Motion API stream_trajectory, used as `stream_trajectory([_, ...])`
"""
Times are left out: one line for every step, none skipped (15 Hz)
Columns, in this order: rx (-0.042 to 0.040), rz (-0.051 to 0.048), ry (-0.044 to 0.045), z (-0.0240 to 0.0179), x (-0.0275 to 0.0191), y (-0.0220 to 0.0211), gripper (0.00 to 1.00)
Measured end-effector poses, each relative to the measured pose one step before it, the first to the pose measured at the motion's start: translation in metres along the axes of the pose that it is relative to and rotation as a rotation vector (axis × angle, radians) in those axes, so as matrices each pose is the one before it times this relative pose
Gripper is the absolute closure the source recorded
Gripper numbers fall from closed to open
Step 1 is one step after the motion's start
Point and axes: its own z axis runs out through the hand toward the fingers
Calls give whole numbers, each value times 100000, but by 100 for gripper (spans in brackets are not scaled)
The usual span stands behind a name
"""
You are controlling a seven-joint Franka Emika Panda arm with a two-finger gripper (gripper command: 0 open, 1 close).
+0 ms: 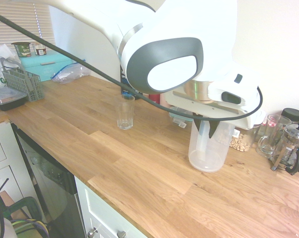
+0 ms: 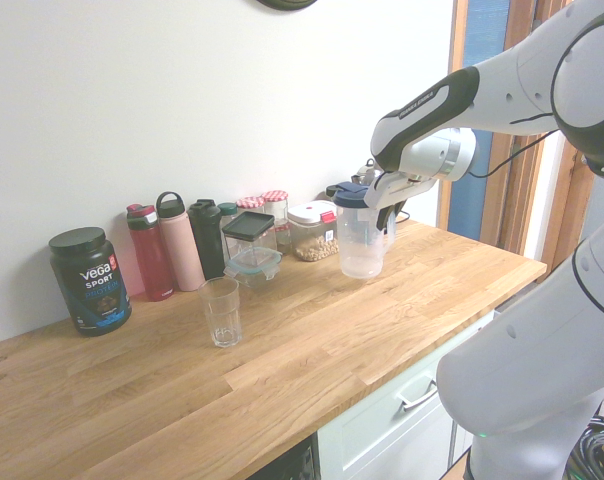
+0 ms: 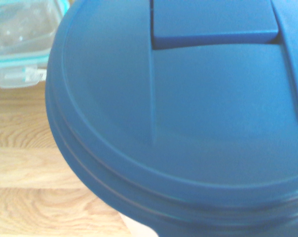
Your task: Pour me some water
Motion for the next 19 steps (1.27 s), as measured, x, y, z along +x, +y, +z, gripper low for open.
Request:
stream_trajectory([-24, -97, -926, 449, -351, -44, 100])
stream_trajectory([-185, -172, -947, 525, -363, -11, 100])
stream_trajectory([-78, -239, -164, 326, -139, -82, 100])
stream_trajectory([-76, 2, 632, 207, -53, 37, 100])
stream_trajectory([-104, 87, 589, 206, -70, 85, 100])
stream_trajectory([-168, 87, 113, 193, -47, 70, 0])
stream_trajectory([-257, 77, 76, 246, -6, 59, 0])
stream_trajectory([-319, 79, -56, 284, 13, 58, 0])
stream_trajectory([-315, 65, -172, 270, 10, 50, 0])
stream_trajectory([-238, 62, 131, 214, 39, 41, 0])
stream_trajectory([-75, 11, 381, 84, 52, 7, 0])
stream_trajectory([-35, -73, 115, 39, 7, -28, 0])
stream_trajectory([63, -101, 373, -32, 32, -51, 0])
stream_trajectory([10, -220, 180, -25, 13, -82, 0])
stream_trajectory([-138, -671, 59, -29, -6, -189, 0])
stream_trajectory([-583, -1158, -139, -80, 24, -158, 0])
stream_trajectory([-2266, -2310, -1141, -155, 6, -38, 0])
stream_trajectory([-4528, -1834, -3792, -295, -103, 125, 0])
stream_trajectory([-5050, -554, -5020, -595, -82, 274, 0])
